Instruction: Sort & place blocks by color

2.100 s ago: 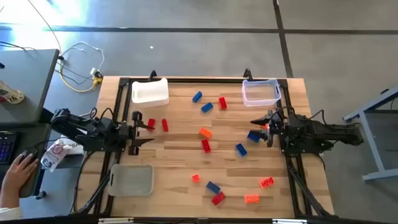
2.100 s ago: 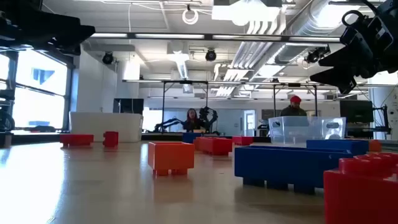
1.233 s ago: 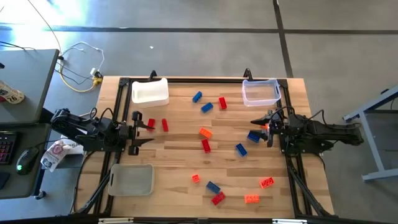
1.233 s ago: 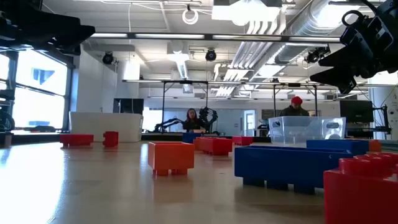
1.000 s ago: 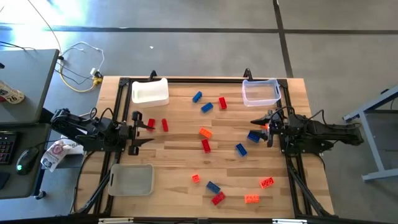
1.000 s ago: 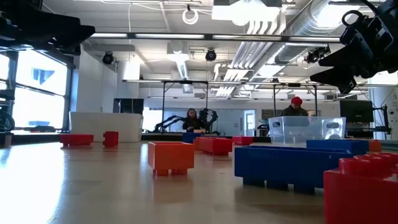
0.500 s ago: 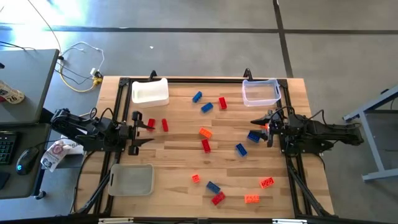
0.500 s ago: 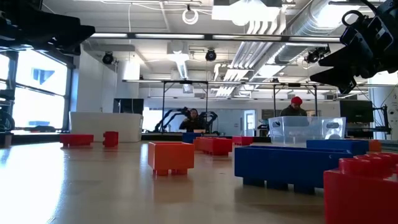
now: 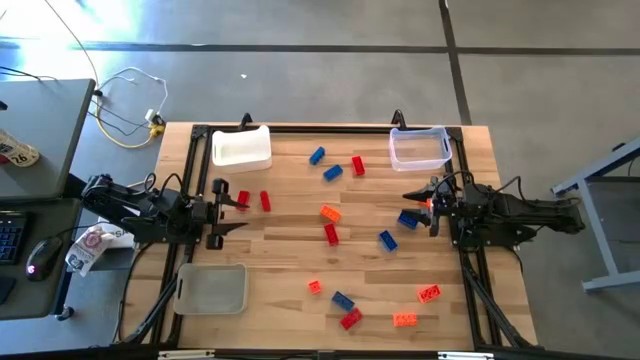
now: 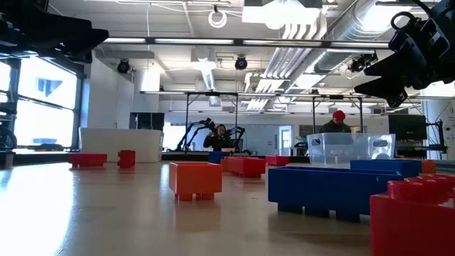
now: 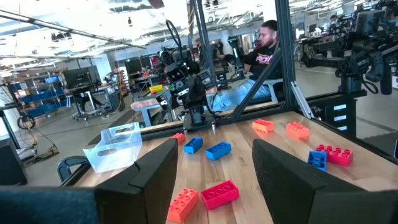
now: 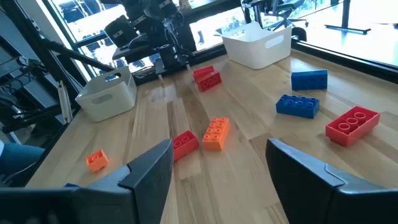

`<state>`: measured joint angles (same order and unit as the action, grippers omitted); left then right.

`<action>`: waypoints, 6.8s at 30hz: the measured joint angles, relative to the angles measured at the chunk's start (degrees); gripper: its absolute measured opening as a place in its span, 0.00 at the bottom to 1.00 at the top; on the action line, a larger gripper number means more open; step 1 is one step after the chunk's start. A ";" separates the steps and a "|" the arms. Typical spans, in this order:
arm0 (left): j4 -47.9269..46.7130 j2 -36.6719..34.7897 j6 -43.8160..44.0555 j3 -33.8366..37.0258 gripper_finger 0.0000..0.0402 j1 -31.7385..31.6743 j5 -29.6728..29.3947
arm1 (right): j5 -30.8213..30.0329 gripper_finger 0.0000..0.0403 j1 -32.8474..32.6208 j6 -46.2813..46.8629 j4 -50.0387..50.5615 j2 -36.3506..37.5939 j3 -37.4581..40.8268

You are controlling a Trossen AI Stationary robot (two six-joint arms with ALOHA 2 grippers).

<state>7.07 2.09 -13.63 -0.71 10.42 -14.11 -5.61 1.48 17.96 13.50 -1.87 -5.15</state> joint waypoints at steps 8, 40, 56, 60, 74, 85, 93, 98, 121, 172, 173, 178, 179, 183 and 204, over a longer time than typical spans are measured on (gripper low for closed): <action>0.00 0.00 0.00 0.00 0.49 0.01 0.00 | 0.00 0.60 -0.02 0.00 -0.01 0.01 0.00; 0.00 0.00 0.15 0.00 0.49 0.00 0.00 | 0.00 0.60 0.00 0.00 0.00 0.01 0.02; 0.57 -0.01 0.16 0.00 0.49 -0.01 -1.26 | 0.00 0.60 -0.02 0.00 -0.01 0.01 0.00; 0.50 0.00 2.91 0.00 0.49 -0.01 -1.33 | 0.00 0.60 0.00 0.00 0.01 0.01 0.01; 9.44 0.00 18.95 -0.02 0.49 -0.01 -10.02 | 0.00 0.60 -0.01 0.00 -0.01 0.02 0.00; -3.95 3.15 17.04 -11.02 0.49 -0.01 -33.15 | 0.00 0.60 -0.02 -0.01 0.02 0.00 0.01; -23.43 13.93 33.04 -21.84 0.49 -0.01 -40.11 | 0.00 0.60 -0.01 0.00 0.00 0.02 0.00; -31.27 21.14 41.37 -27.89 0.49 -0.01 -40.00 | 0.00 0.60 -0.02 0.00 0.02 0.00 0.00; -59.58 42.95 75.06 -36.61 0.49 -20.80 -14.29 | 0.00 0.60 -0.02 -0.01 0.00 0.02 0.00; -53.83 78.38 74.62 -36.63 0.49 -30.71 0.00 | 0.00 0.60 -0.02 0.00 0.00 0.02 0.00; -53.58 78.84 74.26 -36.63 0.49 -30.71 0.02 | 0.00 0.60 -0.01 0.00 0.01 0.02 0.01; -52.74 81.00 69.02 -36.63 0.49 -30.71 -0.46 | 0.00 0.60 -0.02 0.00 0.01 0.00 0.01; -52.74 81.32 68.13 -36.63 0.49 -30.71 -0.48 | 0.00 0.60 -0.02 0.00 0.02 0.02 0.00; -52.49 82.44 65.12 -36.83 0.47 -30.69 -0.63 | 0.00 0.60 -0.01 -0.01 0.00 0.01 0.00; -50.36 75.13 53.51 -36.48 0.27 -30.60 0.54 | 0.00 0.60 -0.01 0.00 0.00 0.01 0.00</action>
<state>-43.29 77.22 39.89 -37.19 -20.18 -13.56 -5.61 1.46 17.96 13.50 -1.86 -5.15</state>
